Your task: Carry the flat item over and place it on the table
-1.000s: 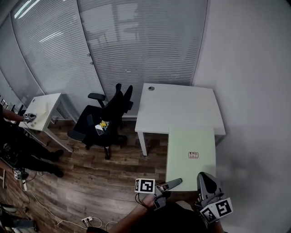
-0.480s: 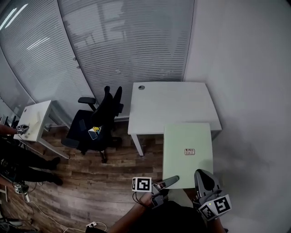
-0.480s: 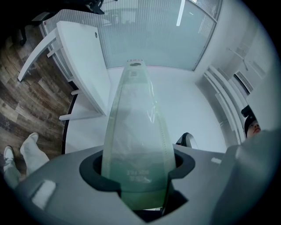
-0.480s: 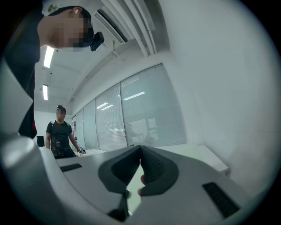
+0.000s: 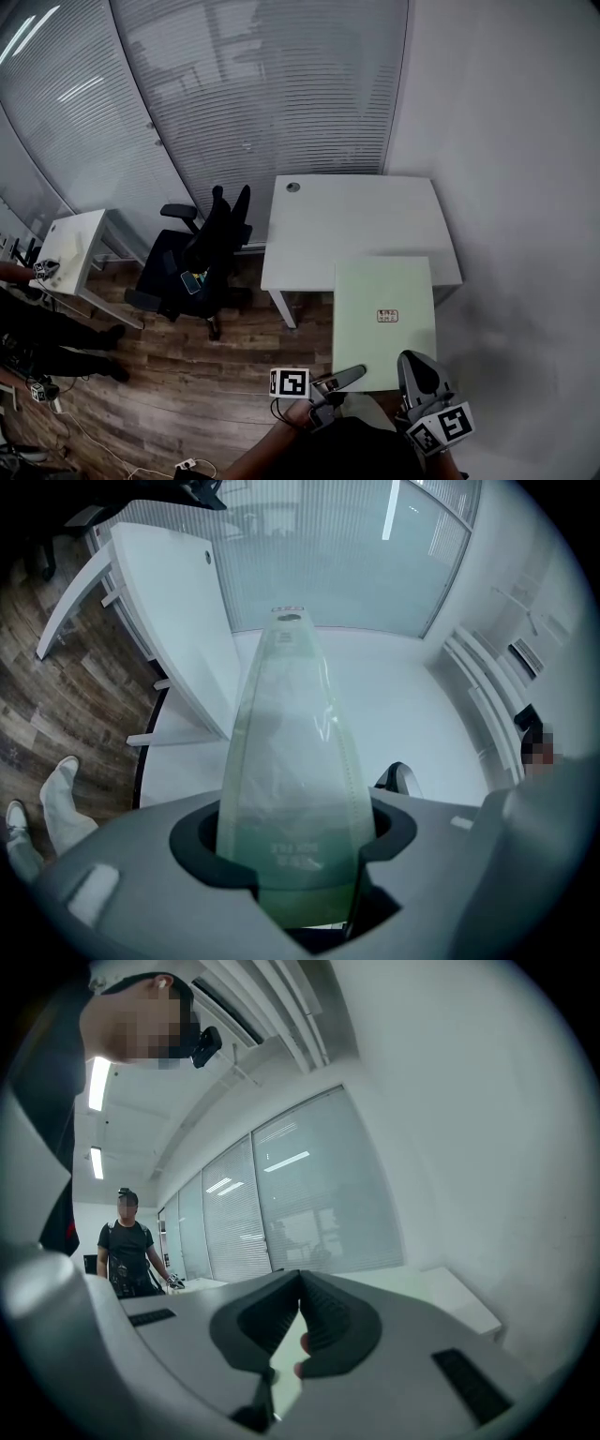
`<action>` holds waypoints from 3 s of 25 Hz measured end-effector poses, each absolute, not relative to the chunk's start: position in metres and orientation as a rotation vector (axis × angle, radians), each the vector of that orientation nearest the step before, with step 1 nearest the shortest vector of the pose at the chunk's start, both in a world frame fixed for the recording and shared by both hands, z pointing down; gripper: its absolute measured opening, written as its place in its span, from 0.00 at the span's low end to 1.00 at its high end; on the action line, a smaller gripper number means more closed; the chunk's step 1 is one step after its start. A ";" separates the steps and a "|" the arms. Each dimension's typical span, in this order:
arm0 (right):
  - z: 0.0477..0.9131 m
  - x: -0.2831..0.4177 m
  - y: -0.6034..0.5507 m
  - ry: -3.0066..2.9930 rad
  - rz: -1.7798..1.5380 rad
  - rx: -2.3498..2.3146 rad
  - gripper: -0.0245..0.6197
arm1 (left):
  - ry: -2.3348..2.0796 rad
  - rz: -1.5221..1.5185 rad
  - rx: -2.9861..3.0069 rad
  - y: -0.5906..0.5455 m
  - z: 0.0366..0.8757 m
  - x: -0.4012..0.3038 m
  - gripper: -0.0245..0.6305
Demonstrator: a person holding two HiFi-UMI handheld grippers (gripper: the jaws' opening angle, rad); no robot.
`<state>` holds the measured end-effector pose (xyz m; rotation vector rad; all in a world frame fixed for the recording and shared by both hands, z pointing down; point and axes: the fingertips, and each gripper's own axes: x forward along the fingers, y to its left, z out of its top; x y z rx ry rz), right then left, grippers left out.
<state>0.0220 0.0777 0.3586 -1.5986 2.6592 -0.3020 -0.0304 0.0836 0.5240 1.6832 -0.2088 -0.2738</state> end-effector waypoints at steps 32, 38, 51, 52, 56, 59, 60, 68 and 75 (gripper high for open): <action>0.359 0.085 -0.076 2.844 -0.313 -1.268 0.04 | -0.449 -0.457 1.582 -0.069 0.556 0.031 0.46; 0.371 0.075 -0.089 2.881 -0.323 -1.218 0.04 | -0.487 -0.442 1.596 -0.081 0.580 0.029 0.46; 0.387 0.057 -0.118 2.940 -0.389 -1.186 0.04 | -0.509 -0.466 1.540 -0.108 0.620 0.026 0.46; 0.390 0.058 -0.120 2.943 -0.410 -1.193 0.04 | -0.513 -0.465 1.536 -0.111 0.624 0.027 0.46; 0.403 0.061 -0.127 2.943 -0.443 -1.208 0.04 | -0.500 -0.475 1.506 -0.117 0.635 0.030 0.46; 0.406 0.061 -0.130 2.951 -0.443 -1.212 0.04 | -0.517 -0.445 1.515 -0.121 0.647 0.029 0.46; 0.408 0.061 -0.131 2.957 -0.442 -1.213 0.04 | -0.519 -0.443 1.514 -0.123 0.650 0.030 0.46; 0.413 0.065 -0.142 2.971 -0.431 -1.234 0.04 | -0.504 -0.508 1.442 -0.140 0.663 0.035 0.46; 0.422 0.070 -0.145 2.961 -0.482 -1.264 0.04 | -0.524 -0.486 1.444 -0.152 0.683 0.034 0.46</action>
